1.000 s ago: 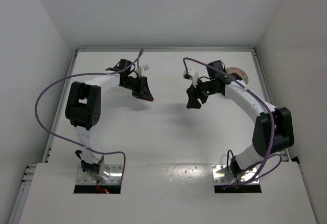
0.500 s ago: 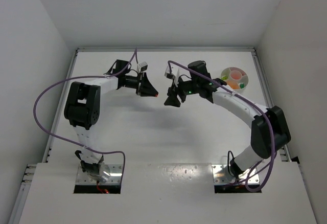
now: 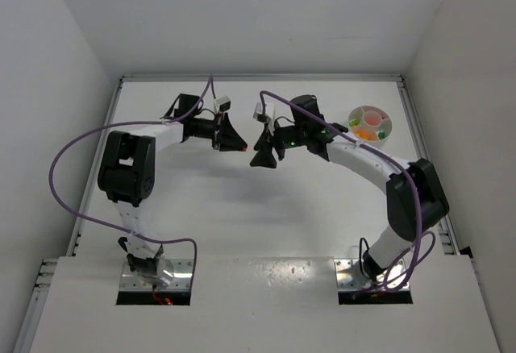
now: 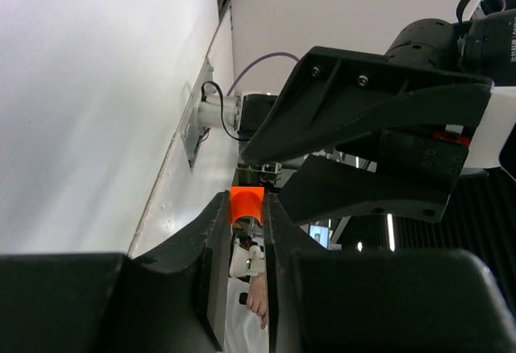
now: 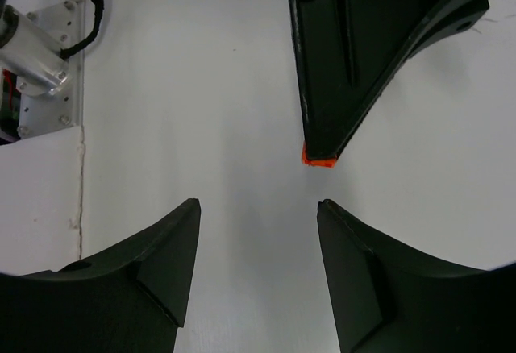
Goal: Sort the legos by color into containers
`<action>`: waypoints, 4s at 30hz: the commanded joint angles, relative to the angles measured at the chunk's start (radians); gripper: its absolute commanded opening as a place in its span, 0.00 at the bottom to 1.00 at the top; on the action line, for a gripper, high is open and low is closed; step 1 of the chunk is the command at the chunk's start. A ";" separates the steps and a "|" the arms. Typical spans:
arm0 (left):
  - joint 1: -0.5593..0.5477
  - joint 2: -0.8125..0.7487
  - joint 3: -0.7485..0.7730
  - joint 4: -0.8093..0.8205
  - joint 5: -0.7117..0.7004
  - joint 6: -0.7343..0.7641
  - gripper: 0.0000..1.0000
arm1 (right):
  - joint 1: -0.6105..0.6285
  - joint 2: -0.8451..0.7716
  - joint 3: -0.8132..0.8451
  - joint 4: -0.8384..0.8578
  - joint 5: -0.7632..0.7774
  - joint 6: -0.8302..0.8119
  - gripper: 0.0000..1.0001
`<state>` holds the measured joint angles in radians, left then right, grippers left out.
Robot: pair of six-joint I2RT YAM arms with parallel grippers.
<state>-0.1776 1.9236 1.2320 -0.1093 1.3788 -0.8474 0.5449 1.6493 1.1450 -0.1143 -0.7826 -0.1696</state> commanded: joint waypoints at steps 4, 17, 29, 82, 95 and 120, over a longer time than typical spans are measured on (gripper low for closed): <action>-0.022 -0.069 -0.032 0.049 0.034 -0.025 0.03 | 0.029 0.004 0.036 0.102 -0.078 0.019 0.60; -0.040 -0.098 -0.054 0.062 0.043 -0.035 0.03 | 0.047 0.046 0.075 0.102 -0.032 -0.001 0.60; -0.040 -0.117 -0.074 0.062 0.043 -0.035 0.03 | 0.027 0.044 0.084 0.102 0.020 -0.001 0.49; -0.051 -0.321 0.169 -0.458 -1.159 0.781 1.00 | -0.721 0.245 0.536 -0.674 0.496 -0.266 0.00; -0.060 -0.293 0.169 -0.458 -1.196 0.772 1.00 | -0.752 0.307 0.581 -0.651 0.543 -0.246 0.29; 0.138 -0.319 0.070 -0.458 -1.221 0.792 1.00 | -0.801 -0.131 0.168 -0.567 0.232 -0.097 0.97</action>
<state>-0.0605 1.6550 1.3399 -0.5800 0.1688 -0.0788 -0.2379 1.5227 1.4036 -0.7288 -0.5007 -0.3130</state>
